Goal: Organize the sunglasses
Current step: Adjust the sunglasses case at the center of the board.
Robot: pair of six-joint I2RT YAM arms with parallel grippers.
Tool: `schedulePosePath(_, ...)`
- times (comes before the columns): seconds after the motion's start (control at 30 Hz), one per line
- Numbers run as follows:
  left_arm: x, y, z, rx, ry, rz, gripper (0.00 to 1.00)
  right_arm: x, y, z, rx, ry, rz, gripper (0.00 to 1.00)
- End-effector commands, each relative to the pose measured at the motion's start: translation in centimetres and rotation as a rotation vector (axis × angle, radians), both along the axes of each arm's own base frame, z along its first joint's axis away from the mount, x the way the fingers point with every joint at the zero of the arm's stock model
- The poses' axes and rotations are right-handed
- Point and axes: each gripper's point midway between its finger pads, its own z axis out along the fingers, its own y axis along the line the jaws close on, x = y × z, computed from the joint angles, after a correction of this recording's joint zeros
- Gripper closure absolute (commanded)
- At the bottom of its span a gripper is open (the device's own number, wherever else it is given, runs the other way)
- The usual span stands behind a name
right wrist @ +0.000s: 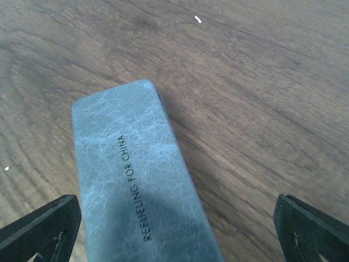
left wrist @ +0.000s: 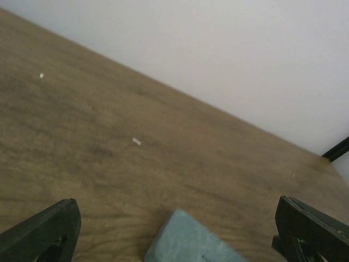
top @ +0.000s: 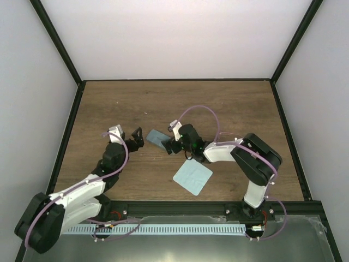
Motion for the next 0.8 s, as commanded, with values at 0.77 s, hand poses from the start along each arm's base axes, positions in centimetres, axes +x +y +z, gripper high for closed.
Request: schedulePosePath(0.77,1.6,-1.3,-1.1,-0.016,0.061,-0.040,0.00,-1.2,2.0,-3.2,-0.072,0.075,0.148,0.00)
